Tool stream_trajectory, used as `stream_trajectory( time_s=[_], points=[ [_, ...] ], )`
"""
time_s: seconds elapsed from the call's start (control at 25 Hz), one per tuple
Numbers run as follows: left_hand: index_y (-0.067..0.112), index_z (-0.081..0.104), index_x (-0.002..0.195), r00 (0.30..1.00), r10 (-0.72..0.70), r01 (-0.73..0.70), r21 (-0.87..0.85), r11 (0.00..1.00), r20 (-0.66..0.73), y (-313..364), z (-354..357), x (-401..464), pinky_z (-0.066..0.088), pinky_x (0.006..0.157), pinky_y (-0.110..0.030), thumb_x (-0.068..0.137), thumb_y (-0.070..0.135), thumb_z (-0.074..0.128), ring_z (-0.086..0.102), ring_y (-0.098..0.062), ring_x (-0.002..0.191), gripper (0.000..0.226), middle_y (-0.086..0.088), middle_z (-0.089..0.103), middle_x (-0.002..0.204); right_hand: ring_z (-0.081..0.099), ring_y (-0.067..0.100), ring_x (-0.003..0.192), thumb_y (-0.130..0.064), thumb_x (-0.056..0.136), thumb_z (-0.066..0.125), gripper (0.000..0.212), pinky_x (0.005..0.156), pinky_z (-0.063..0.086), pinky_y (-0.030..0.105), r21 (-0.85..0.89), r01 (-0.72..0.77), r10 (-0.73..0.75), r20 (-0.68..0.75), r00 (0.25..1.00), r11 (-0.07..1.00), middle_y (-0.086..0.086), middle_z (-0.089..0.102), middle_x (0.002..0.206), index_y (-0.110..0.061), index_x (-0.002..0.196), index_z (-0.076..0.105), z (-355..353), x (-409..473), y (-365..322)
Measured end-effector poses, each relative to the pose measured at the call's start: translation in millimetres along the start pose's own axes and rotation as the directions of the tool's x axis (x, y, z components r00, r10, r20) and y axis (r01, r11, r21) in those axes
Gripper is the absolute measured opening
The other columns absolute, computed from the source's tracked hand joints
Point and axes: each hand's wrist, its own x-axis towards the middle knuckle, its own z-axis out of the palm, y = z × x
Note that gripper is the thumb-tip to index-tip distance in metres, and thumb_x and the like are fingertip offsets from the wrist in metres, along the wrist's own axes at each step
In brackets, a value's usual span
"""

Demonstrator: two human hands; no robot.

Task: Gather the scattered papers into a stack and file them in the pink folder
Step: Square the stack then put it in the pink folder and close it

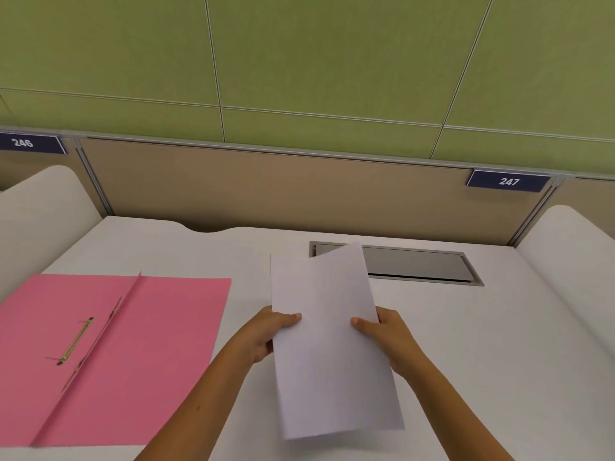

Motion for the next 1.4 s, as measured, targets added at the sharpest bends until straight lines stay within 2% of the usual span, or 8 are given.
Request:
stream_trajectory(
  time_s=[0.12, 0.24, 0.32, 0.48, 0.8, 1.08, 1.24, 1.4],
  points=[
    [0.019, 0.063, 0.115, 0.964, 0.246, -0.246, 0.011, 0.969, -0.099, 9, 10, -4, 0.053, 0.09, -0.04, 0.087, 0.02, 0.066, 0.067, -0.025, 0.102, 0.028, -0.008, 0.069, 0.116, 0.072, 0.027, 0.081, -0.024, 0.086, 0.068, 0.014, 0.075, 0.06, 0.046, 0.069, 0.166, -0.157, -0.113, 0.981, 0.984, 0.005, 0.075, 0.089, -0.014, 0.095, 0.071, 13, -5, -11],
    [0.044, 0.066, 0.097, 0.835, 0.535, -0.535, 0.034, 0.844, -0.131, 27, 21, -16, 0.057, 0.081, -0.037, 0.078, 0.033, 0.068, 0.068, -0.019, 0.094, 0.022, 0.002, 0.071, 0.1, 0.071, 0.024, 0.074, -0.023, 0.079, 0.076, 0.01, 0.064, 0.06, 0.036, 0.186, 0.3, -0.258, -0.222, 0.94, 0.935, 0.002, 0.075, 0.079, -0.019, 0.087, 0.071, 21, -11, -24],
    [0.053, 0.065, 0.09, 0.794, 0.595, -0.589, 0.084, 0.804, -0.124, 27, 22, -18, 0.059, 0.077, -0.036, 0.076, 0.038, 0.065, 0.067, -0.02, 0.092, 0.021, 0.003, 0.07, 0.095, 0.071, 0.019, 0.075, -0.025, 0.072, 0.079, 0.02, 0.061, 0.059, 0.028, 0.214, 0.349, -0.304, -0.217, 0.928, 0.912, -0.004, 0.075, 0.08, -0.025, 0.089, 0.068, 21, -13, -22],
    [0.035, 0.068, 0.09, 0.839, 0.526, -0.519, 0.087, 0.85, -0.137, 3, 17, -18, 0.058, 0.071, -0.031, 0.064, 0.049, 0.075, 0.068, -0.021, 0.09, 0.031, 0.011, 0.074, 0.084, 0.072, 0.018, 0.082, -0.022, 0.069, 0.081, 0.032, 0.065, 0.059, 0.028, 0.238, 0.293, -0.244, -0.212, 0.946, 0.926, -0.001, 0.076, 0.091, -0.023, 0.099, 0.068, 20, -13, 0],
    [0.05, 0.07, 0.084, 0.843, 0.528, -0.515, 0.128, 0.847, -0.105, 1, 19, -12, 0.058, 0.08, -0.038, 0.073, 0.04, 0.068, 0.069, -0.02, 0.09, 0.015, 0.008, 0.074, 0.087, 0.071, 0.019, 0.08, -0.009, 0.076, 0.076, 0.027, 0.065, 0.061, 0.032, 0.285, 0.33, -0.277, -0.21, 0.938, 0.9, -0.005, 0.075, 0.086, -0.025, 0.095, 0.066, 15, -10, 0],
    [0.03, 0.066, 0.103, 0.929, 0.346, -0.315, 0.206, 0.926, -0.134, -53, 9, 8, 0.053, 0.091, -0.035, 0.074, 0.04, 0.073, 0.066, -0.022, 0.105, 0.031, -0.002, 0.072, 0.107, 0.07, 0.028, 0.086, -0.009, 0.075, 0.078, 0.019, 0.067, 0.059, 0.029, 0.214, 0.124, -0.08, -0.2, 0.976, 0.969, 0.007, 0.074, 0.085, -0.015, 0.091, 0.07, 23, -2, 48],
    [0.016, 0.062, 0.116, 0.972, 0.217, -0.185, 0.276, 0.943, -0.091, -52, -5, 4, 0.054, 0.085, -0.032, 0.083, 0.033, 0.071, 0.067, -0.02, 0.099, 0.039, -0.003, 0.07, 0.109, 0.073, 0.026, 0.084, -0.021, 0.061, 0.084, 0.042, 0.072, 0.06, 0.04, 0.181, 0.029, -0.021, -0.047, 0.999, 0.983, 0.008, 0.076, 0.095, -0.009, 0.099, 0.07, 15, 4, 42],
    [0.013, 0.063, 0.114, 0.998, 0.026, -0.022, 0.064, 0.998, -0.058, -71, -28, -18, 0.056, 0.087, -0.043, 0.08, 0.025, 0.075, 0.071, -0.027, 0.096, 0.038, -0.007, 0.074, 0.107, 0.072, 0.033, 0.089, -0.007, 0.066, 0.084, 0.044, 0.083, 0.057, 0.049, 0.203, -0.17, 0.152, 0.102, 0.983, 0.964, 0.013, 0.075, 0.097, -0.004, 0.106, 0.068, 21, 1, 52]
  ],
)
